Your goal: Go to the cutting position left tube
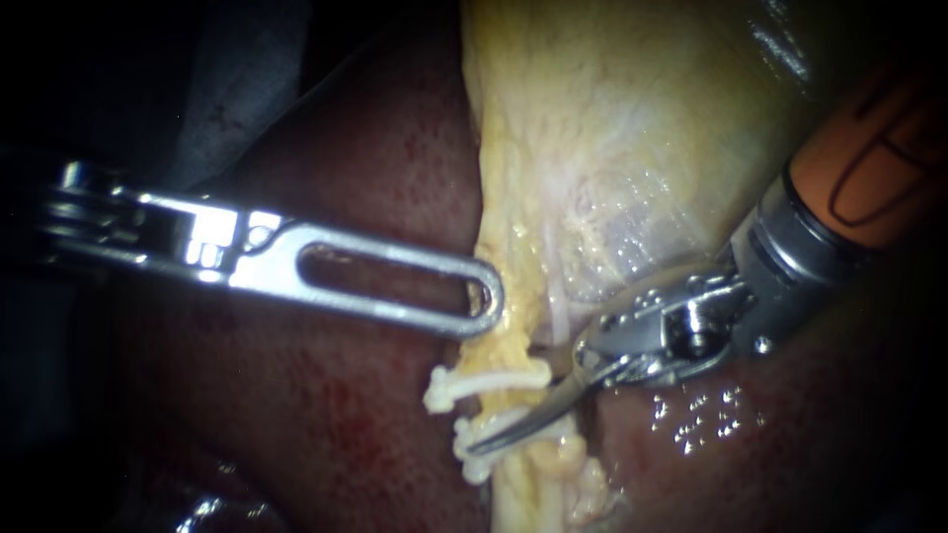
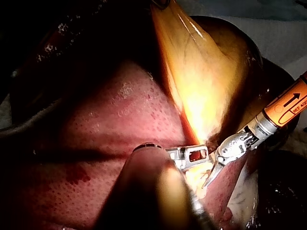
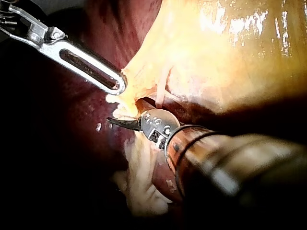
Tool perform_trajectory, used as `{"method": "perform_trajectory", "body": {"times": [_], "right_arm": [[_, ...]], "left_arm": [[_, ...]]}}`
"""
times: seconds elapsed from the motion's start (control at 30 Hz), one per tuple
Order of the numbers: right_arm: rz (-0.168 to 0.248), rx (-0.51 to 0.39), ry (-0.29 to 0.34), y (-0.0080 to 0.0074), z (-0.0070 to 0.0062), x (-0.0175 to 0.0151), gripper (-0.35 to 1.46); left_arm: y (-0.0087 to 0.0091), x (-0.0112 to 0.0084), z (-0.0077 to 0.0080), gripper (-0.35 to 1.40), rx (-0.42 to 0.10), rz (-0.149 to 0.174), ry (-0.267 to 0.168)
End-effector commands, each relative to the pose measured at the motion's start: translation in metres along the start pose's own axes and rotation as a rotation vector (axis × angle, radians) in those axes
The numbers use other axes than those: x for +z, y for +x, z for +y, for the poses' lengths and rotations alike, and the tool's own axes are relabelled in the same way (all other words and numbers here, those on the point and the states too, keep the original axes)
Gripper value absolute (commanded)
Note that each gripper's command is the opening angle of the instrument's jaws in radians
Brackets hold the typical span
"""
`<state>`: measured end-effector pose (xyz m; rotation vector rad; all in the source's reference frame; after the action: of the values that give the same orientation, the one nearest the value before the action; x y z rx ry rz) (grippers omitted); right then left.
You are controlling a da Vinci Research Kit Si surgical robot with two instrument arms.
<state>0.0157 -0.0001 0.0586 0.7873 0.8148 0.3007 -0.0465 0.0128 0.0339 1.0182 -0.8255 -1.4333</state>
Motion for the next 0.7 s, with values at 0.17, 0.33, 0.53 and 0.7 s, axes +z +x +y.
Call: {"method": "perform_trajectory", "body": {"times": [0.17, 0.33, 0.53, 0.7], "right_arm": [[0.003, 0.006, -0.001, 0.0001, 0.0000, 0.0002, 0.68], [0.002, 0.005, -0.001, 0.0000, 0.0000, 0.0002, 0.68], [0.002, 0.005, -0.001, 0.0000, 0.0000, 0.0002, 0.68], [0.002, 0.005, 0.000, 0.0000, 0.0000, 0.0002, 0.68]], "left_arm": [[0.0000, 0.0000, 0.0000, -0.35, 0.000, 0.000, 0.000], [0.0000, 0.0000, 0.0000, -0.35, 0.000, 0.000, 0.000], [0.0000, 0.0001, 0.0000, -0.35, 0.000, 0.000, 0.000], [0.0000, 0.0001, 0.0000, -0.35, 0.000, -0.001, 0.000]]}}
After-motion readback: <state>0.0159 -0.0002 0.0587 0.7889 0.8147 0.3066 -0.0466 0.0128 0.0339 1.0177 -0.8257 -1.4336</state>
